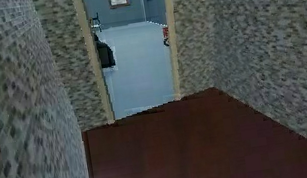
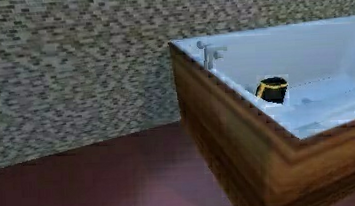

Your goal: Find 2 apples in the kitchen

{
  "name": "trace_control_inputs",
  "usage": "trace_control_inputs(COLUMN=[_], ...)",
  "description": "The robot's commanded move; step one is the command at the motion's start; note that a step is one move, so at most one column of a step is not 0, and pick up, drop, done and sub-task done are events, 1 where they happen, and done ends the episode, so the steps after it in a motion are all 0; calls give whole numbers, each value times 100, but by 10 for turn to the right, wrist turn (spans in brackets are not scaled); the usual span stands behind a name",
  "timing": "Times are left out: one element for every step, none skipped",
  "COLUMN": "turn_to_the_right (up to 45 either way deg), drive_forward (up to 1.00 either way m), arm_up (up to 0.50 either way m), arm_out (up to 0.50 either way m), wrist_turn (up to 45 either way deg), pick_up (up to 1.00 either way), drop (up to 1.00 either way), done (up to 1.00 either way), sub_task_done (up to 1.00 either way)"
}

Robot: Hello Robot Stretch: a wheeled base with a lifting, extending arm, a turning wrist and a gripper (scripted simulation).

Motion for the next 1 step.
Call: trace_control_inputs(turn_to_the_right=[0], drive_forward=[100], arm_up=[0], arm_out=[0], wrist_turn=[0], pick_up=[0], drop=[0], done=[0], sub_task_done=[0])
